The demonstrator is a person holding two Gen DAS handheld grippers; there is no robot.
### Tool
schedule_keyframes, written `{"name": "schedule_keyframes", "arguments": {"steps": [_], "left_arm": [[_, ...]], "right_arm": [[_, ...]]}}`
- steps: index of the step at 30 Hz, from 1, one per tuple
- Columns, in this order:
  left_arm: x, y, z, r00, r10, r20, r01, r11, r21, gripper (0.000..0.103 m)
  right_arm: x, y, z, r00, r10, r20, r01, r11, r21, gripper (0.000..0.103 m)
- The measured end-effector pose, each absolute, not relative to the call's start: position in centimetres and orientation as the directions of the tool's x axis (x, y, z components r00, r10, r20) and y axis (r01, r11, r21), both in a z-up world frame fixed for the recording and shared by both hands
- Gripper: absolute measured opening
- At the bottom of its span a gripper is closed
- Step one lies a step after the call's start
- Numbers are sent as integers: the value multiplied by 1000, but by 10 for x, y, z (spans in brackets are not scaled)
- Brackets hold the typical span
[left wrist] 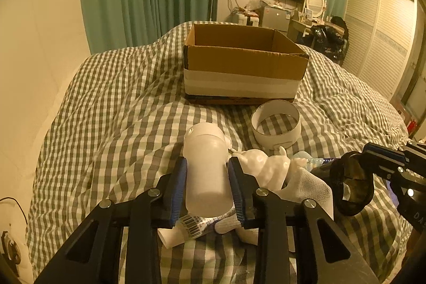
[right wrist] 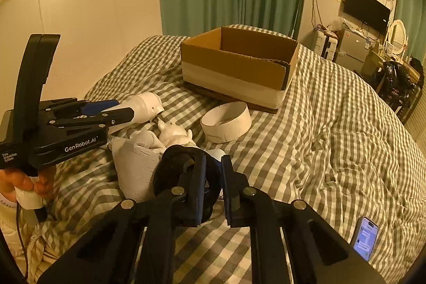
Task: Organize objects
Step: 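Grasp the white bottle with the left gripper while the right gripper grasps the black round object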
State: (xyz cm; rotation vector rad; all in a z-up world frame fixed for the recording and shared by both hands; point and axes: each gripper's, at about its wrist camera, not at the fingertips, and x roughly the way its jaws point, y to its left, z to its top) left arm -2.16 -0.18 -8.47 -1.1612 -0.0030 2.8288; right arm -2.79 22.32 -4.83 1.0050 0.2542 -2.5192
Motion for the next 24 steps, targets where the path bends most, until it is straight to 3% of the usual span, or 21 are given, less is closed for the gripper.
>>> {"name": "schedule_keyframes", "arguments": {"steps": [15, 24], "left_arm": [[-29, -1, -101, -679, 76, -730, -93, -996, -17, 32], [-25, 2, -93, -711, 66, -700, -91, -996, -1, 31]], "right_arm": [[-36, 218, -64, -627, -278, -728, 441, -897, -36, 9], [-32, 220, -58, -648, -291, -704, 437, -899, -30, 9]]}}
